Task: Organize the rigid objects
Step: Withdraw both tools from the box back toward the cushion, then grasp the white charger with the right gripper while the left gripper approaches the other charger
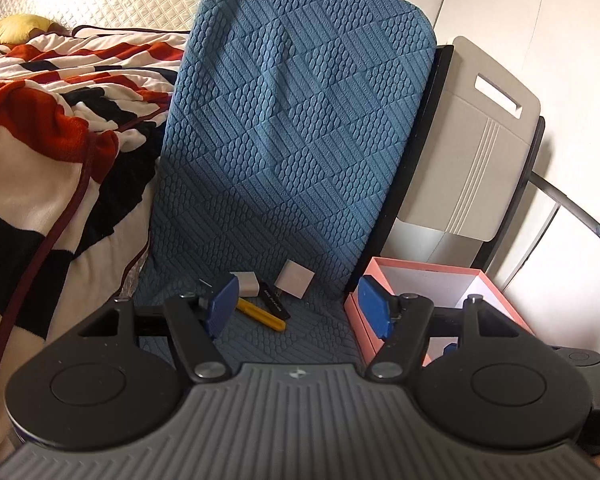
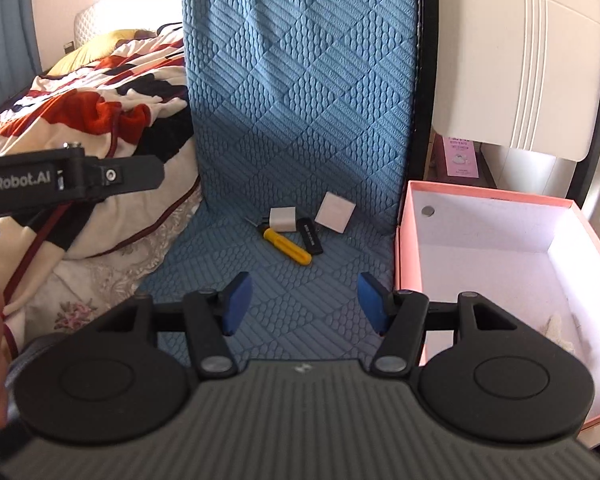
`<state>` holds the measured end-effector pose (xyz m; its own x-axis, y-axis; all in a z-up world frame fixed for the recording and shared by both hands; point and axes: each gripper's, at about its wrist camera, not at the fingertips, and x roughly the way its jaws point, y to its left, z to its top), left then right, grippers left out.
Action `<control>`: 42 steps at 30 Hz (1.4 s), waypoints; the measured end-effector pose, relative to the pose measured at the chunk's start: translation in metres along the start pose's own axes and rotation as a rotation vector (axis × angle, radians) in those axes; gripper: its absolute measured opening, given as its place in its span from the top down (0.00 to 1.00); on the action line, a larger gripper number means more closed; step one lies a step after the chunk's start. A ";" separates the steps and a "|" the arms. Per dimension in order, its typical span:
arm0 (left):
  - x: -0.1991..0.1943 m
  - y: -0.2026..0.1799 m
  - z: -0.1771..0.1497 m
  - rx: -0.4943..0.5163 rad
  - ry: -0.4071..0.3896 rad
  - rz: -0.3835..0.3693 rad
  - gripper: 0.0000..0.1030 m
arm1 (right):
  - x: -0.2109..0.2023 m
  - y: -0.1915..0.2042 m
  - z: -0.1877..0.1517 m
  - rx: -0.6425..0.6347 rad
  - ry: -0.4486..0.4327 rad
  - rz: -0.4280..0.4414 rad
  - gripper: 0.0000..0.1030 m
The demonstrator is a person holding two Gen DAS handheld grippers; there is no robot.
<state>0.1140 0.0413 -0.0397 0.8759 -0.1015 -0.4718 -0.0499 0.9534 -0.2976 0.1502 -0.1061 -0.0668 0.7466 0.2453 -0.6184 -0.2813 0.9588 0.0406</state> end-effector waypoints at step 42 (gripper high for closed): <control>0.195 0.068 -0.007 -0.089 0.272 -0.016 0.29 | 0.125 0.001 -0.013 -0.053 0.084 0.019 0.42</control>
<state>0.2780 0.0848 -0.1581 0.7165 -0.2007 -0.6681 -0.0896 0.9233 -0.3734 0.2353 -0.0759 -0.1545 0.6883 0.2479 -0.6818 -0.3279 0.9446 0.0124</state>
